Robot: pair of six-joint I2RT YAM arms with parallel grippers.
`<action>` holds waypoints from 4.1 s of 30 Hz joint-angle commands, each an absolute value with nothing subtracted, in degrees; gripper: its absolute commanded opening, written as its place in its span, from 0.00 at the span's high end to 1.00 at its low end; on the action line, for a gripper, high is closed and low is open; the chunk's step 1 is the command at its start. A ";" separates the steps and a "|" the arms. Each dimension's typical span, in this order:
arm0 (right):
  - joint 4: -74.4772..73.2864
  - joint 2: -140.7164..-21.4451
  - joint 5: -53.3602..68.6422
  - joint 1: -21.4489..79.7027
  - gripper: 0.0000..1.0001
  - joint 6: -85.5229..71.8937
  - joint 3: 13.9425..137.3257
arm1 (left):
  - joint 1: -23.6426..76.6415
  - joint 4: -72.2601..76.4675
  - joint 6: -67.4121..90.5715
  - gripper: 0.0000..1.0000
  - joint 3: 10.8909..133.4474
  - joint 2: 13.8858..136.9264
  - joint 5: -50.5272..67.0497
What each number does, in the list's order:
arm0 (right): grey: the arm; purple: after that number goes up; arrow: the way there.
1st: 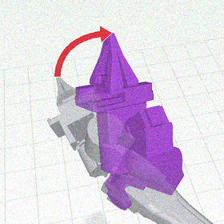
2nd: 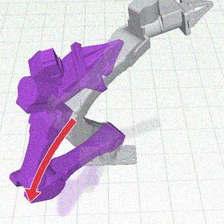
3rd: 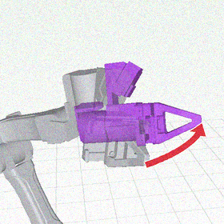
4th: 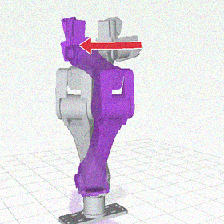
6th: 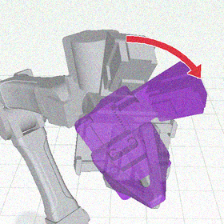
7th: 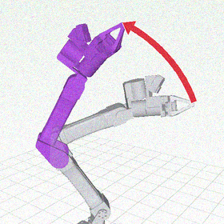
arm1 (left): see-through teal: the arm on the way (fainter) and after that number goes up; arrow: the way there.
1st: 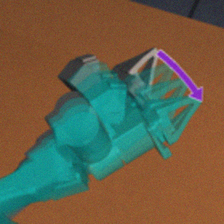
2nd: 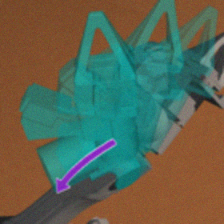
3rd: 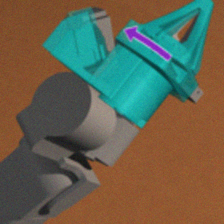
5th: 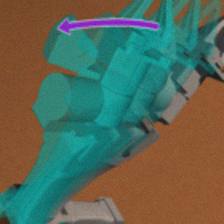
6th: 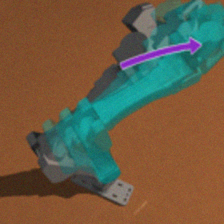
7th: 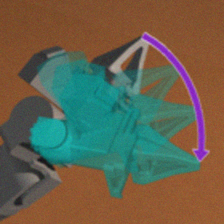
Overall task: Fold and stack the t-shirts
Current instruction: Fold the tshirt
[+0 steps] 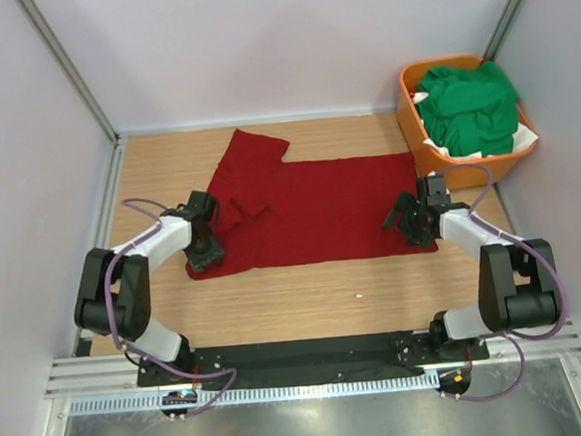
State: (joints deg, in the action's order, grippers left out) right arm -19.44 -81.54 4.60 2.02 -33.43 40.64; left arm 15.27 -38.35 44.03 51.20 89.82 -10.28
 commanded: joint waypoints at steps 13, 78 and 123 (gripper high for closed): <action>-30.23 -65.33 -2.46 2.55 0.15 -43.07 30.75 | 23.38 -52.45 53.01 0.53 46.74 69.00 -15.20; -27.33 -71.89 -0.79 3.34 0.16 -31.82 38.14 | 30.77 -53.61 18.12 1.00 97.29 119.62 -32.70; -26.19 -73.56 1.93 3.43 0.16 -31.29 37.62 | 21.44 -50.21 8.18 0.86 121.03 131.93 -36.56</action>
